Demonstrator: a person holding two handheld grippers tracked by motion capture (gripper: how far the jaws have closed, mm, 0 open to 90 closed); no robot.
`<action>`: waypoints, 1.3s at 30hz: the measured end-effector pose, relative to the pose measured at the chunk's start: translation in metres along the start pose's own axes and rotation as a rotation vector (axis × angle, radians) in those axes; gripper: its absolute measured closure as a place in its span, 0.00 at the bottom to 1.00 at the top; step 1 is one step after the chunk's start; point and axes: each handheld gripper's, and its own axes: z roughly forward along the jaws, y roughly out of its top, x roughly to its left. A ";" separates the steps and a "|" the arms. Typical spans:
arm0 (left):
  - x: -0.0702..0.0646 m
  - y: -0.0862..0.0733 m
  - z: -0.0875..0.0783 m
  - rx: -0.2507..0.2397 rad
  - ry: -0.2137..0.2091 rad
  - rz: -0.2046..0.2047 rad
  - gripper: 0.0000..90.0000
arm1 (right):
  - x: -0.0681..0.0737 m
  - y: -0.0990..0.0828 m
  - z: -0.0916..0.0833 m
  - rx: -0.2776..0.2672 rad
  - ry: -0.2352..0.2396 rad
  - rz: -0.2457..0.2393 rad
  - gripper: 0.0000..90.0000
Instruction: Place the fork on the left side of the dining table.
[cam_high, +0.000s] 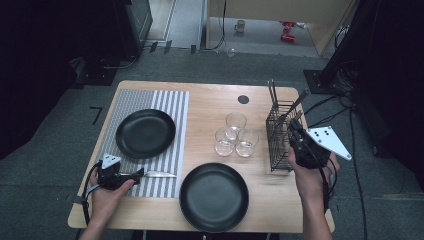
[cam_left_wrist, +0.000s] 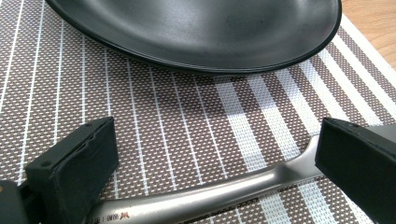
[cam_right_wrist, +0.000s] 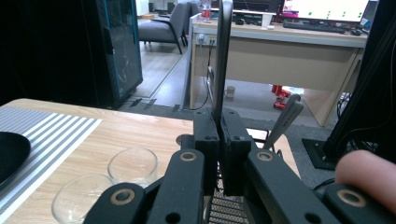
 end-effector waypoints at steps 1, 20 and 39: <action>0.000 0.000 0.000 0.000 0.000 0.000 0.00 | 0.001 0.001 0.000 0.000 0.001 0.000 0.97; 0.000 0.000 0.000 0.001 0.000 0.002 0.00 | 0.012 0.013 -0.005 -0.030 0.028 -0.011 0.97; 0.000 0.001 -0.001 -0.017 0.008 -0.001 0.00 | 0.034 0.014 -0.002 -0.049 0.081 -0.006 0.97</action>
